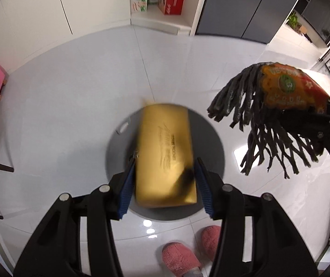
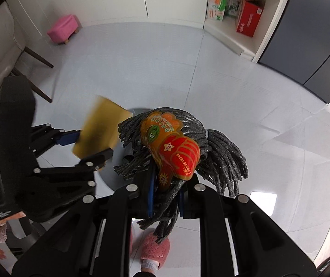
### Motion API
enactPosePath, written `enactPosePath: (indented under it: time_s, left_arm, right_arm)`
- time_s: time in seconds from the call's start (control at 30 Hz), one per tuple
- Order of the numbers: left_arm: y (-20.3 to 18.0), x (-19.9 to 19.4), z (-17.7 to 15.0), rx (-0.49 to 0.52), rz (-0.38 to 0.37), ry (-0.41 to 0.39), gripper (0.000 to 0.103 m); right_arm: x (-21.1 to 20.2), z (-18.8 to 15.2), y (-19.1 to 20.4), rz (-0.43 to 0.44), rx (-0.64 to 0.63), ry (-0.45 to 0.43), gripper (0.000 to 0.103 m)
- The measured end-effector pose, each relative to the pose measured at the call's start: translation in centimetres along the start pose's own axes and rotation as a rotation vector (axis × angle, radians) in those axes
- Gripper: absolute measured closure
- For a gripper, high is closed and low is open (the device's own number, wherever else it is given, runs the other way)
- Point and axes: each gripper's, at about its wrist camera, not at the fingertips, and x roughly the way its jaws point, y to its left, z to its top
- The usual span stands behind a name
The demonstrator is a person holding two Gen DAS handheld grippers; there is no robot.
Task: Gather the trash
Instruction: 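Open the left tool to drop the gold box while the right tool releases the decoration, then move both open tools back to the table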
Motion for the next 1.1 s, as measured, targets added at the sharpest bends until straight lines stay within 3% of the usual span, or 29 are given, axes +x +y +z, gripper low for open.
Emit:
enactPosePath:
  time_s: [0.03,0.2,0.4,0.43,0.5,0.6,0.87,1.07,1.1]
  left_arm:
    - [0.2,0.5,-0.2,-0.003,-0.003,0.007,0.042]
    - [0.9,1.5,-1.0,-0.023,0.001,0.018,0.033]
    - [2.1,2.1,-2.4,-0.034,0.023,0.063,0.033]
    - [2.3,2.1,-2.7,-0.034,0.029,0.067,0.033]
    - [2.4,2.3,-2.7,-0.044,0.037,0.072,0.032]
    - [2.8,2.4,-3.0,-0.071,0.040,0.082,0.032]
    - [2.8,0.7,-2.8,-0.090,0.033,0.074,0.032]
    - [2.6,-4.0,-1.2,-0.094,0.034,0.042,0.031]
    - [2.6,-5.1,-1.0,-0.093,0.040,0.035,0.026]
  right_arm:
    - [0.7,-0.1,0.0,0.004,-0.004,0.004,0.089]
    - [3.1,-0.6,0.8,0.038,-0.025,0.027,0.089]
    - [6.8,-0.4,2.2,0.086,-0.084,0.059,0.084]
    - [7.1,-0.3,2.4,0.086,-0.089,0.060,0.078]
    - [7.7,-0.1,2.6,0.088,-0.086,0.051,0.048]
    - [8.5,0.3,2.8,0.089,-0.093,0.044,0.035]
    - [7.3,0.9,2.8,0.076,-0.102,0.050,0.034]
    - [1.6,1.4,3.5,0.043,-0.123,0.035,0.034]
    - [0.5,1.5,3.7,0.038,-0.126,0.030,0.034]
